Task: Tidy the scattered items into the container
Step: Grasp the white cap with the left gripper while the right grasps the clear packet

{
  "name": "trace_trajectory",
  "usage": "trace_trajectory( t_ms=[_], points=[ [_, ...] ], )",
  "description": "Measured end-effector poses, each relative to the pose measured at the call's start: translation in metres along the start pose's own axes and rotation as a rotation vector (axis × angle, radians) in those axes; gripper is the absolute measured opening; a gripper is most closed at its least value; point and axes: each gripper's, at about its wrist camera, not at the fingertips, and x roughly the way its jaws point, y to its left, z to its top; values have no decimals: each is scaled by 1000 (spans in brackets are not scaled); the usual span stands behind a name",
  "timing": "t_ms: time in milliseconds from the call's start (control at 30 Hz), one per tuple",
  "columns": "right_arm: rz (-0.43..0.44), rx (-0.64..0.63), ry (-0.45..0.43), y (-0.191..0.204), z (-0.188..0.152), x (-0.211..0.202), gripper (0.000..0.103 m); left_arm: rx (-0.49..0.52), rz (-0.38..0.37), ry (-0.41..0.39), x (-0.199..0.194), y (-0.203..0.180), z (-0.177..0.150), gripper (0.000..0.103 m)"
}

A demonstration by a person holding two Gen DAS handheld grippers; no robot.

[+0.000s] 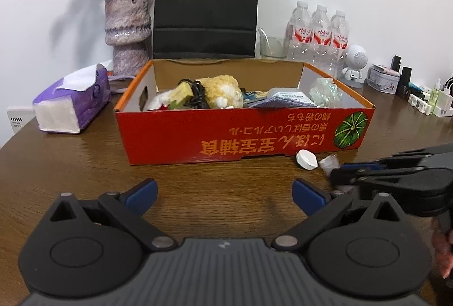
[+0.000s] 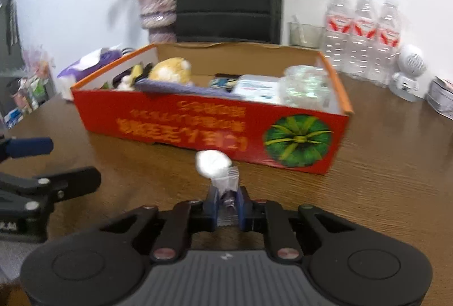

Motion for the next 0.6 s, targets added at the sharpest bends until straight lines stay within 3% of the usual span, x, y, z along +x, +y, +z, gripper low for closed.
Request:
trace_trajectory(
  t_ms=[267, 533, 600],
  points=[
    [-38, 153, -59, -51, 2, -17, 11, 51, -37, 21, 35, -46, 13, 103],
    [-47, 174, -56, -70, -5, -20, 11, 60, 16, 59, 67, -76, 20, 103],
    [-47, 174, -56, -71, -6, -20, 11, 41, 24, 77, 73, -79, 21, 98]
  ],
)
